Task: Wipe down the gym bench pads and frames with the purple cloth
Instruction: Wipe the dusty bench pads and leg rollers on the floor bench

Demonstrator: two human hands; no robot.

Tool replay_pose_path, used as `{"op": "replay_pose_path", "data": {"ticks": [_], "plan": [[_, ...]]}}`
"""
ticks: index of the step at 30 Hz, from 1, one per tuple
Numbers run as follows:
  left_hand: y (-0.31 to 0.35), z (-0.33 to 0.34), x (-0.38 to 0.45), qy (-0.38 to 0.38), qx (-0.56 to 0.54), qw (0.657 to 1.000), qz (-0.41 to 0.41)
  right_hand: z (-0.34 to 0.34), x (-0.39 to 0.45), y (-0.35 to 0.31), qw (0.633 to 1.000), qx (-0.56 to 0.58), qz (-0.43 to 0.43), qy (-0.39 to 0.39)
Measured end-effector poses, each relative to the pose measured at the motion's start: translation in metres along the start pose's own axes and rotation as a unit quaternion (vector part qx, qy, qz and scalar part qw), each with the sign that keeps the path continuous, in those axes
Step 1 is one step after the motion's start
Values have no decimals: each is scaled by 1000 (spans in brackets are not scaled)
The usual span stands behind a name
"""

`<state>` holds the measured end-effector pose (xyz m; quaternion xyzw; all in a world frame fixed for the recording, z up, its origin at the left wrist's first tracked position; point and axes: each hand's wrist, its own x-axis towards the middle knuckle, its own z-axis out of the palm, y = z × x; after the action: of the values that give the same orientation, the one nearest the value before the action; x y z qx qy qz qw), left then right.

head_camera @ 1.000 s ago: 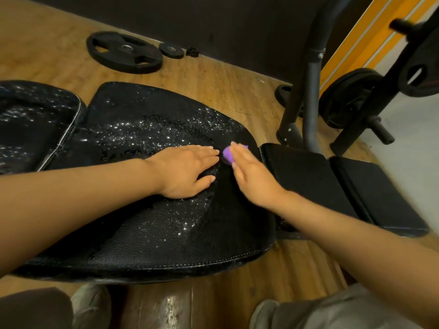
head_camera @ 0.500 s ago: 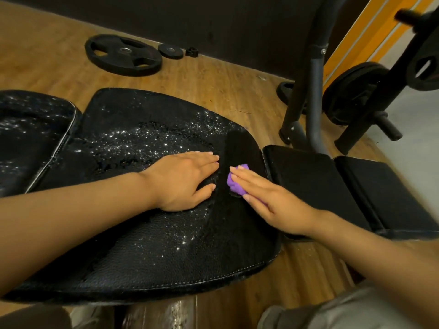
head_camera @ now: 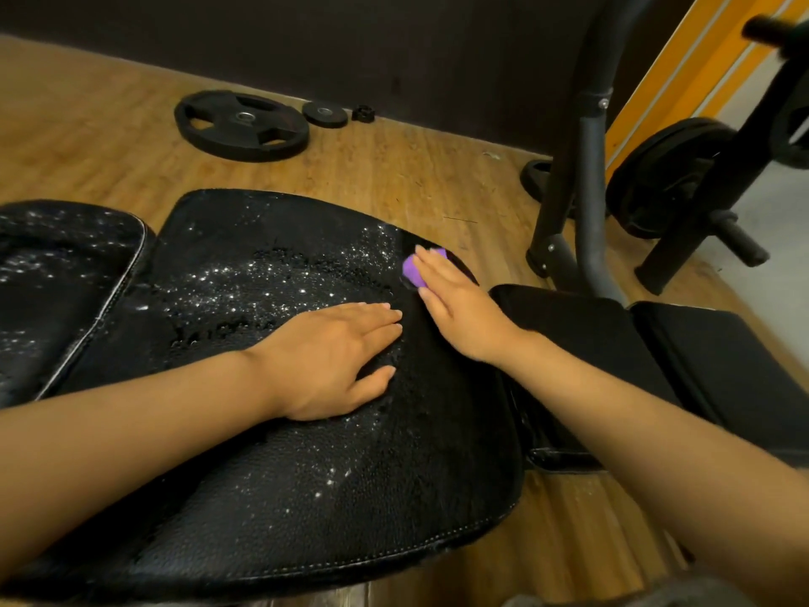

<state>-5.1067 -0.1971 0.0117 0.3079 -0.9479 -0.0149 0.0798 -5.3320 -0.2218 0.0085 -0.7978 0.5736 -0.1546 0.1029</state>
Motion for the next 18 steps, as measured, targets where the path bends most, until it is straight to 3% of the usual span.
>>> {"op": "replay_pose_path", "data": {"ticks": [4,7,13,18], "plan": [[1,0,1,-11,-1,1000,-16,-20,-71,4,998,6,-37,-55],[2,1,0,1,-1,1000,-18,-21,-59,11,998,-15,-31,-58],[3,2,0,9,3,1000,-22,12,68,5,989,-16,141,46],[4,1,-2,14,-8,1000,-27,23,96,-30,999,-10,38,16]]}}
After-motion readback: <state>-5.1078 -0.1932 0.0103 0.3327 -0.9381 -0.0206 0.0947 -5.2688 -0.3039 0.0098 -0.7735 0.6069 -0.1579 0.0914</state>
